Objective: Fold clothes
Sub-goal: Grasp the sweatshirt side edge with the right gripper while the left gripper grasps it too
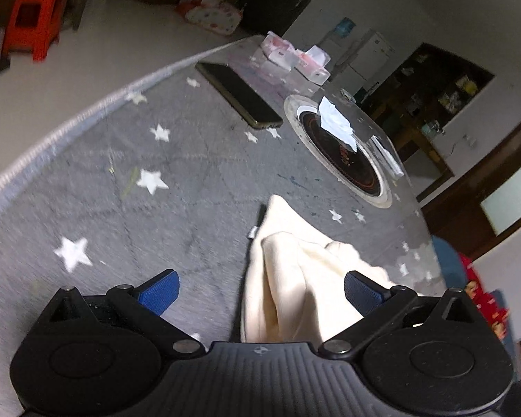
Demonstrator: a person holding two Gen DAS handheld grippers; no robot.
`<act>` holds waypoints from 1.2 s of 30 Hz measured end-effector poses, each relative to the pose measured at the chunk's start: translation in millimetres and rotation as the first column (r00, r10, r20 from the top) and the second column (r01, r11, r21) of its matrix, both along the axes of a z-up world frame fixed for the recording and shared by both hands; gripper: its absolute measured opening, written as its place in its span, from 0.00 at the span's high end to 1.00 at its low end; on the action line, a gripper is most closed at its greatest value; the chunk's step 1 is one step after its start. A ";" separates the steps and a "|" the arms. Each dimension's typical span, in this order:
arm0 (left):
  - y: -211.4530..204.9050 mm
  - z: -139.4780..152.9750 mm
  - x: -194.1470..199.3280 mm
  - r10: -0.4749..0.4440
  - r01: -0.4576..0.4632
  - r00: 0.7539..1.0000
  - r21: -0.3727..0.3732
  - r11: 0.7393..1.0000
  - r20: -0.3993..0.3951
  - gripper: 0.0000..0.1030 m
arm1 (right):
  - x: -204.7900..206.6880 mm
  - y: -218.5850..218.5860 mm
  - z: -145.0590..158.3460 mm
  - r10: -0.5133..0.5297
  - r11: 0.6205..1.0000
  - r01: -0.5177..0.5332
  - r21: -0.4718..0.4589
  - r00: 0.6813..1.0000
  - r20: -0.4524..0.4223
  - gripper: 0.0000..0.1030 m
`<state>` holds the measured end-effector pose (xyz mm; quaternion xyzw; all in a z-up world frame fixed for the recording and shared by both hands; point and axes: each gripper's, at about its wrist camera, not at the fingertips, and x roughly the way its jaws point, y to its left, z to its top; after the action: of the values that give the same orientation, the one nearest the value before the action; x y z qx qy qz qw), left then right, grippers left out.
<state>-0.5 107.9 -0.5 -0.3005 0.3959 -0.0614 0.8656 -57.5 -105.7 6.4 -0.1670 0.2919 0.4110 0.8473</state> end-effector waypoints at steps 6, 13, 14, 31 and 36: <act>-3.4 -6.2 11.9 -0.001 -0.002 0.999 -0.087 0.996 -0.038 0.01 | -2.7 -16.5 16.5 0.008 0.995 -0.005 0.097 1.000 -0.030 0.97; -2.7 -5.0 17.8 0.010 -0.016 0.998 -0.099 0.995 -0.060 0.02 | 0.3 -13.8 8.5 0.020 0.999 -0.019 0.043 1.000 -0.022 0.80; -2.3 -4.7 18.0 0.008 -0.014 0.998 -0.094 0.995 -0.064 0.02 | -0.7 -11.0 6.4 0.030 0.999 -0.029 0.035 0.999 -0.016 0.76; -4.1 -7.1 21.0 -0.011 -0.002 0.997 -0.156 0.988 -0.081 0.02 | 9.6 -9.6 6.8 0.010 0.996 -0.009 0.089 1.000 -0.002 0.92; -6.4 -17.1 26.2 -0.060 0.032 0.994 -0.283 0.959 -0.091 0.11 | 6.6 -24.5 16.6 0.007 0.990 -0.002 0.144 0.999 -0.036 0.93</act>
<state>25.6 101.5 -17.5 -0.4135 0.4322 -0.1222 0.7920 -50.9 -130.2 23.1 -0.0989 0.2765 0.4359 0.8507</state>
